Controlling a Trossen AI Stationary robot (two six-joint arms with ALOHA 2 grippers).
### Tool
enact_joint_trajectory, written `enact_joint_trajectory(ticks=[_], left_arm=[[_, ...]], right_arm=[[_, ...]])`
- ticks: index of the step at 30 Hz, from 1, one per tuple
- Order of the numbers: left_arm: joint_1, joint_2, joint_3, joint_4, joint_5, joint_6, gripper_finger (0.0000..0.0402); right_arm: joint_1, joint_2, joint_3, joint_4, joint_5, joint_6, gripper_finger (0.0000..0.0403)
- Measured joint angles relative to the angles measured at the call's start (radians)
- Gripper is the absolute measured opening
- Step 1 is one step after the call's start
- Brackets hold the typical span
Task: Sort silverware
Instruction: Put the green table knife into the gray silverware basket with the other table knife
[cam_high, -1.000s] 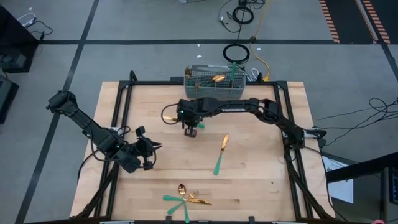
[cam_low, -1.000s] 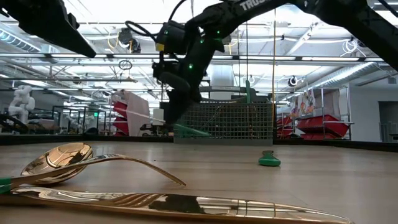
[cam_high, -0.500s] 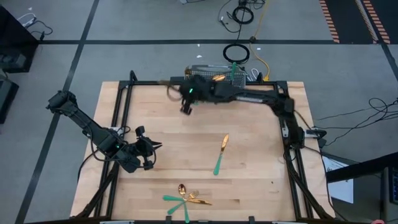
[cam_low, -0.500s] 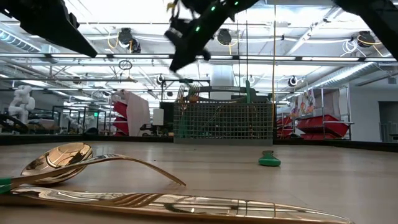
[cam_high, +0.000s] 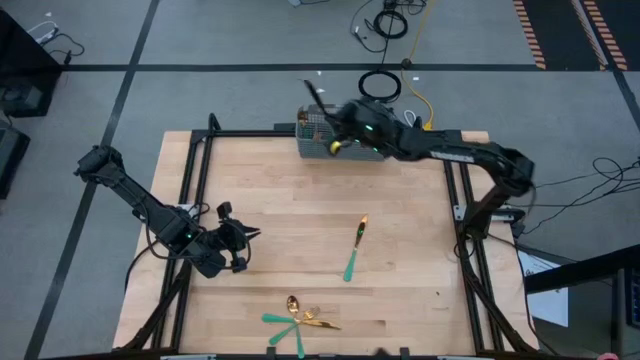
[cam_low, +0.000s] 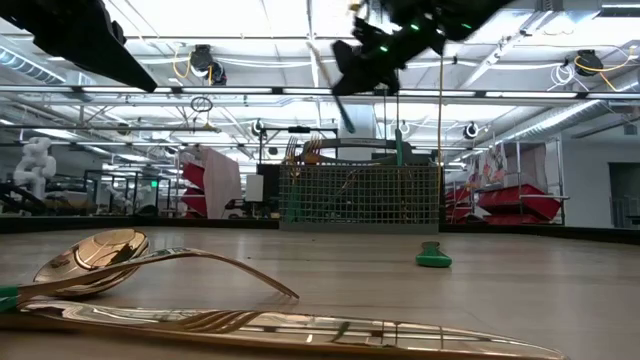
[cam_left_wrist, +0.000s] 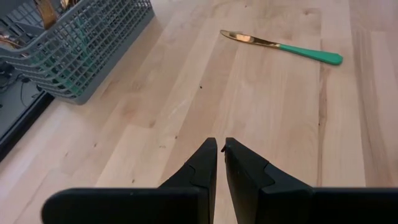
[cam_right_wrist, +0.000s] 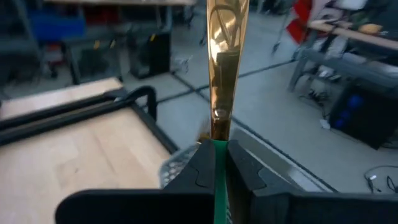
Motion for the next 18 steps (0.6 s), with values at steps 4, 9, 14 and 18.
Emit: enact_joint_trajectory(ticks=[4, 9, 14, 18], left_arm=[[0.000, 0.000, 0.000, -0.010, -0.025, 0.000, 0.0041], [0.000, 0.000, 0.000, -0.034, -0.092, 0.001, 0.0041], [0.020, 0.000, 0.000, -0.054, -0.125, 0.002, 0.0041], [0.043, 0.000, 0.000, -0.054, -0.127, 0.002, 0.0041]], right_arm=[[-0.030, -0.126, -0.265, 0.276, 0.054, 0.012, 0.0000], [-0.072, -0.187, -0.468, 0.551, 0.092, -0.001, 0.0000], [-0.116, -0.177, -0.542, 0.567, 0.098, 0.032, 0.0000], [-0.135, -0.164, -0.582, 0.597, 0.101, 0.037, 0.0000]])
